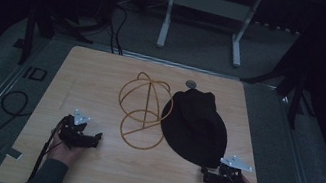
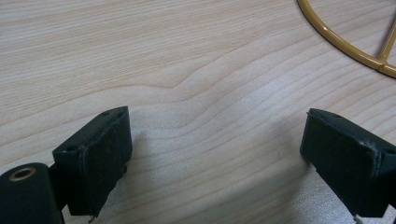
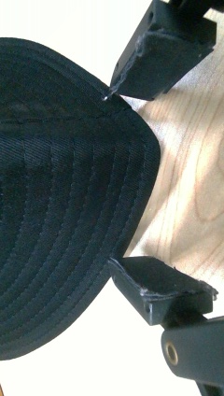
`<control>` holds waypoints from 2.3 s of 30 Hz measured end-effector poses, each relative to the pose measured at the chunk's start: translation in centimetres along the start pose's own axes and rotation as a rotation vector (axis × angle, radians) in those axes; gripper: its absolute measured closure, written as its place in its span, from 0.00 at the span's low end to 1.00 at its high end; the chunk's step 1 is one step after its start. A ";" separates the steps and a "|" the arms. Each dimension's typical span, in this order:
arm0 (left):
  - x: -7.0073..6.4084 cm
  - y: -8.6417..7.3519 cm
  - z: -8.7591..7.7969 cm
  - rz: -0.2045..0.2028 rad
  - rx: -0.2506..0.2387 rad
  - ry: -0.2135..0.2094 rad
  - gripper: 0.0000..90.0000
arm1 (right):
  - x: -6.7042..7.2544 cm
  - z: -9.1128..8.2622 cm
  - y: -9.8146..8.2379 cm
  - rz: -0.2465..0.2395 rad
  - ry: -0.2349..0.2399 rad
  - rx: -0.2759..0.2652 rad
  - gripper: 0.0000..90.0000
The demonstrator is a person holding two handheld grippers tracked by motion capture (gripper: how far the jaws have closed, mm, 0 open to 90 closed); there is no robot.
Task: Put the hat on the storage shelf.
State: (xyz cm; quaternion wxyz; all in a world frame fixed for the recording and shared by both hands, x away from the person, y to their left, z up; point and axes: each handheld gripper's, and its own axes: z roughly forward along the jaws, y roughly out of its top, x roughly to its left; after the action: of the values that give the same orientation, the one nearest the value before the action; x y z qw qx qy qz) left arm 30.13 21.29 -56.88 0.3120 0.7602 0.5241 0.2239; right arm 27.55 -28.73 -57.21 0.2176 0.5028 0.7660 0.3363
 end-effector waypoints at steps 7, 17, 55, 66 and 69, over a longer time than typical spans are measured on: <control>0.0 0.0 0.0 0.000 0.001 0.000 0.11 | 0.0 0.0 0.0 -0.001 0.003 -0.002 0.17; 0.0 0.0 0.0 0.001 0.002 -0.001 0.11 | 0.1 -0.3 -0.2 0.003 0.003 -0.018 0.28; 0.0 0.0 -0.1 0.002 0.002 -0.001 0.11 | -0.8 -3.1 2.4 -0.126 0.047 0.060 0.43; 0.0 0.0 0.0 0.000 0.000 -0.001 0.10 | -0.6 -3.2 4.2 -0.183 0.054 0.100 0.41; 0.0 0.0 0.0 -0.001 0.000 -0.002 0.11 | -0.5 -3.2 4.8 -0.202 0.055 0.115 0.40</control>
State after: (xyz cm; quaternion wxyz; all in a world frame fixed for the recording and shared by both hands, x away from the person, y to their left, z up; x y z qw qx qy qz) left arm 30.08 21.29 -56.87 0.3124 0.7602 0.5241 0.2230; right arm 28.61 -28.87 -51.51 0.2002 0.4254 0.8364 0.2817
